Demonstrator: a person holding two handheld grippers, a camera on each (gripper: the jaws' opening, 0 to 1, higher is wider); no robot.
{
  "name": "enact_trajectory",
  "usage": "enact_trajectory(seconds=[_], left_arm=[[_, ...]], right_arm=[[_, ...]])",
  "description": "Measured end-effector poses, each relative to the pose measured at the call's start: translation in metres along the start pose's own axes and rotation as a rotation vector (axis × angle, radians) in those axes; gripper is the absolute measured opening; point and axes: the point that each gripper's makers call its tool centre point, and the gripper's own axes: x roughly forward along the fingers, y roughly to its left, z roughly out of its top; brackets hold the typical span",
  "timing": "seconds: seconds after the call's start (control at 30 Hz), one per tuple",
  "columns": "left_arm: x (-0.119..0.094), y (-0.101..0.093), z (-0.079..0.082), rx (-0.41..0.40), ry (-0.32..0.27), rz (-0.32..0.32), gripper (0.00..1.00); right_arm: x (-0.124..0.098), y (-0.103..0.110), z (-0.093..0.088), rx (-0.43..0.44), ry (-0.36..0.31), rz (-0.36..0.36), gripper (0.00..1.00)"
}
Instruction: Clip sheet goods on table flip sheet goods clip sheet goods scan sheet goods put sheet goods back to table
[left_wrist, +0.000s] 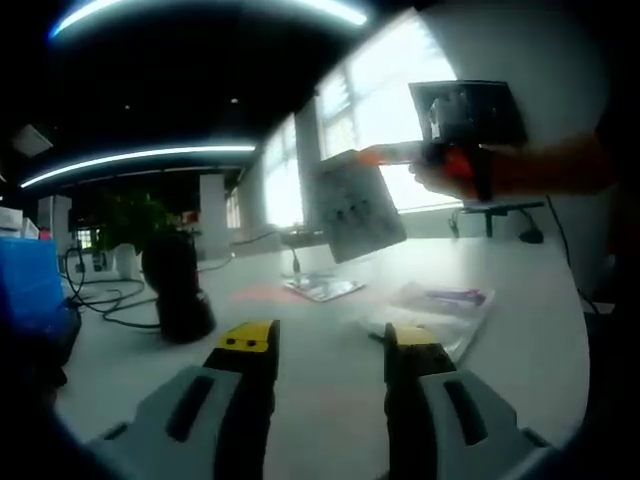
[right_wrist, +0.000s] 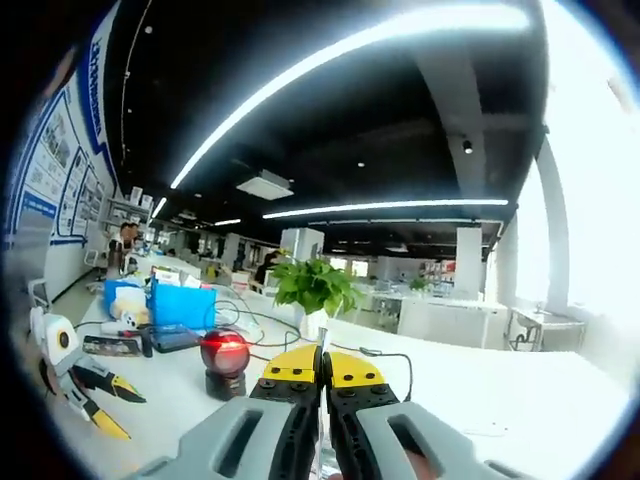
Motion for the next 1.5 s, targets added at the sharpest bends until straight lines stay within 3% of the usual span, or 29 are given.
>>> enact_trajectory(seconds=[0.43,0.6,0.7,0.83,0.9,1.07,1.3,1.5], left_arm=[[0.0,-0.002,0.001,0.006,0.001,0.0,0.35],[-0.001,-0.002,0.0,0.005,0.003,-0.002,0.35],[0.0,-0.001,0.0,0.005,0.003,-0.001,0.35],[0.0,0.0,-0.001,0.008,0.005,-0.002,0.35],[0.0,0.0,-0.002,0.01,0.006,-0.002,0.35],[0.001,0.002,-0.002,0.009,0.006,-0.001,0.35],[0.001,0.002,-0.003,0.009,0.007,-0.003,0.35],[0.001,0.002,-0.004,0.015,0.014,-0.002,0.35]], right_arm=[[0.02,0.013,-0.025,-0.074,0.073,0.118,0.0],[0.026,0.015,-0.029,-0.03,0.072,0.158,0.0],[0.031,0.018,-0.029,0.046,0.067,0.186,0.0],[0.037,0.024,-0.03,0.013,0.086,0.222,0.0],[0.039,0.025,-0.032,0.037,0.091,0.238,0.0],[0.045,0.028,-0.045,-0.002,0.122,0.246,0.0],[0.052,0.012,-0.056,-0.083,0.148,0.213,0.0],[0.062,-0.002,-0.06,-0.087,0.149,0.187,0.0]])
